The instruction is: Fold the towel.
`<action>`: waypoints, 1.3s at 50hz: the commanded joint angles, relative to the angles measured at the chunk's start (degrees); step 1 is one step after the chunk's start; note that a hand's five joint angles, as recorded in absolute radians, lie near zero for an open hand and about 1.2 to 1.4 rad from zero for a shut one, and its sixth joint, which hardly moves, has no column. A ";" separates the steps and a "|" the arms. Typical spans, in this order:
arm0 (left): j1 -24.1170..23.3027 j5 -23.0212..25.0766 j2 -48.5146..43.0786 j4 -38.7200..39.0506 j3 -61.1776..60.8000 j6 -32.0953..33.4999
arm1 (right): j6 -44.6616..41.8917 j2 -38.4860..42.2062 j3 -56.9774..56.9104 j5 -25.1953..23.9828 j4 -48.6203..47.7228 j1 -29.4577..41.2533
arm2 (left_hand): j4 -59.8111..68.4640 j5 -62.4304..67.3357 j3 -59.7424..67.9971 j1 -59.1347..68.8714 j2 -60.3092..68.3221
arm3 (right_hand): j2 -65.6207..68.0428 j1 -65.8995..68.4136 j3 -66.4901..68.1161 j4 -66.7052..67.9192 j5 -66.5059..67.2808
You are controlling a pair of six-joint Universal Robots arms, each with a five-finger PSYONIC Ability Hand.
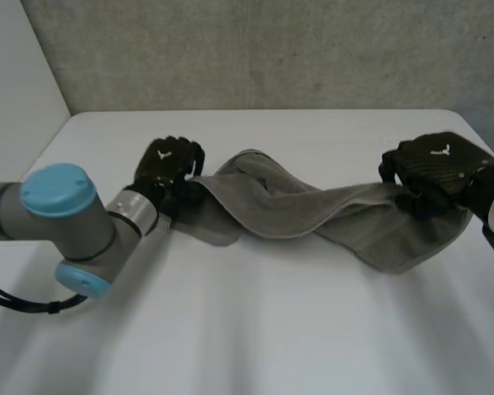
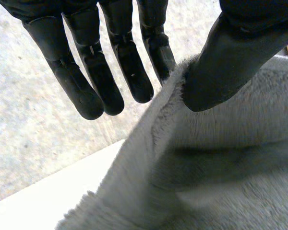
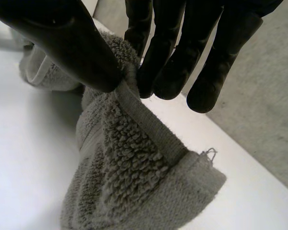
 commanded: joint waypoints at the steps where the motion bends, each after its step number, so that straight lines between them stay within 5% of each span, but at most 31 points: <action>1: 1.27 1.01 9.43 -2.23 -5.04 0.54 | -0.03 -0.61 -4.01 0.39 0.99 0.14 | 2.57 1.81 1.34 3.33 2.59 | 4.26 6.09 3.32 3.42 3.50; 9: 3.02 0.93 14.64 -2.33 -4.80 0.45 | -1.87 3.61 -10.77 0.04 4.95 0.14 | 2.57 1.81 1.34 3.33 2.59 | 4.26 6.09 3.32 3.42 3.50; 15: 3.20 0.75 10.08 -2.15 6.69 1.16 | -9.52 17.23 -28.26 0.92 -0.68 8.57 | 2.57 1.81 1.34 3.33 2.59 | 4.26 6.09 3.32 3.42 3.50; 17: 3.03 1.28 9.81 -1.19 9.33 1.07 | -10.14 19.07 -34.15 2.94 -5.16 10.51 | 2.57 1.81 1.34 3.33 2.59 | 4.26 6.09 3.32 3.42 3.50; 19: 2.59 1.19 9.89 1.10 12.43 1.24 | -8.48 20.22 -39.76 9.06 -20.89 13.75 | 2.57 1.81 1.34 3.33 2.59 | 4.26 6.09 3.32 3.42 3.50; 21: 2.32 0.06 10.77 11.68 16.20 0.55 | -6.90 19.52 -39.60 11.35 -30.64 14.80 | 2.57 1.81 1.34 3.33 2.59 | 4.26 6.09 3.32 3.42 3.50; 24: 2.32 -0.83 12.27 17.80 17.01 0.45 | -2.69 16.63 -39.52 15.14 -44.66 15.08 | 2.57 1.81 1.34 3.33 2.59 | 4.26 6.09 3.32 3.42 3.50; 28: 3.28 -1.88 17.97 24.75 18.58 -2.35 | 1.03 13.89 -41.80 15.33 -40.40 14.55 | 2.57 1.81 1.34 3.33 2.59 | 4.26 6.09 3.32 3.42 3.50; 33: 6.61 -1.18 19.12 16.69 17.63 -5.69 | 0.34 17.48 -46.11 11.12 -18.04 14.29 | 2.57 1.81 1.34 3.33 2.59 | 4.26 6.09 3.32 3.42 3.50; 38: 9.53 2.78 20.79 11.21 7.25 -5.70 | -5.46 17.67 -41.38 10.06 -11.15 14.46 | 2.57 1.81 1.34 3.33 2.59 | 4.26 6.09 3.32 3.42 3.50; 42: 11.89 11.80 25.26 11.91 -8.69 -2.64 | -8.91 17.67 -34.68 10.06 -9.91 14.20 | 2.57 1.81 1.34 3.33 2.59 | 4.26 6.09 3.32 3.42 3.50; 49: 14.80 19.90 27.30 18.05 -29.88 7.98 | -18.46 18.19 -13.63 9.71 -10.26 14.38 | 2.57 1.81 1.34 3.33 2.59 | 4.26 6.09 3.32 3.42 3.50; 58: 17.26 20.44 26.68 17.71 -37.49 11.53 | -21.12 17.58 -2.51 10.41 -11.14 13.85 | 2.57 1.81 1.34 3.33 2.59 | 4.26 6.09 3.32 3.42 3.50; 65: 18.23 20.00 24.14 18.15 -38.10 12.05 | -10.69 12.84 1.53 10.24 -12.89 12.27 | 2.57 1.81 1.34 3.33 2.59 | 4.26 6.09 3.32 3.42 3.50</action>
